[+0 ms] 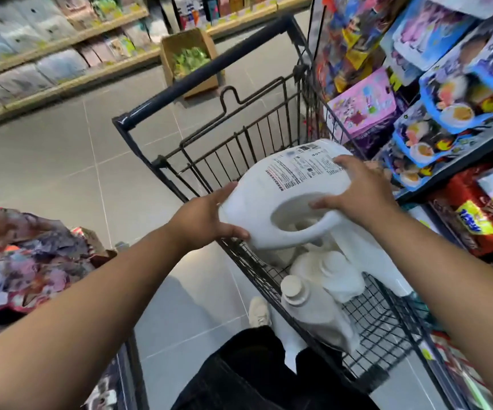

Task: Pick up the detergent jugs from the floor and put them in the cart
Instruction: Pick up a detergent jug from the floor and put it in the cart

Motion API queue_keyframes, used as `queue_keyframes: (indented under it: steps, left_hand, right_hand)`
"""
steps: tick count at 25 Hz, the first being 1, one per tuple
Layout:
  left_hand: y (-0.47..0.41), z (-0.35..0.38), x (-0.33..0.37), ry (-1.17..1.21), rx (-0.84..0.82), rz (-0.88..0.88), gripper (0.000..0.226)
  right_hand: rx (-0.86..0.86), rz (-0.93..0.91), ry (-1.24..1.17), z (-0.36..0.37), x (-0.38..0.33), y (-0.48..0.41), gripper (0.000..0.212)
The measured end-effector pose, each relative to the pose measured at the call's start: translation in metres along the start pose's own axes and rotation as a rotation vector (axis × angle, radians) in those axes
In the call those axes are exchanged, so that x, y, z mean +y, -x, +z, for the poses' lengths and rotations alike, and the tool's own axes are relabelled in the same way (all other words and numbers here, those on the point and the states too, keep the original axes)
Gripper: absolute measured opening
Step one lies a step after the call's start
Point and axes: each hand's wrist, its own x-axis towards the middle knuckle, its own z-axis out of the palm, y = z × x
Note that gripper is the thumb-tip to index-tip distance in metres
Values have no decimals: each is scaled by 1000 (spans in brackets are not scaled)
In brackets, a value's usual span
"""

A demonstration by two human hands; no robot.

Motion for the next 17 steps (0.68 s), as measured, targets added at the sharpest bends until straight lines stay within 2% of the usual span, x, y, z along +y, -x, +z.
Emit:
queue_keyframes:
  steps: [3, 11, 15, 17]
  left_hand:
    - [-24, 10, -14, 58, -18, -30, 109]
    - [-67, 20, -31, 234, -81, -83, 102]
    - [-79, 30, -33, 177, -94, -123, 97]
    - [-86, 34, -31, 122, -98, -144, 94]
  right_hand:
    - [-20, 11, 26, 4, -2, -28, 112]
    - [-102, -5, 85, 17, -8, -92, 96]
    - [-187, -2, 149, 39, 0, -101, 91]
    - [-156, -36, 125, 59, 7, -93, 85]
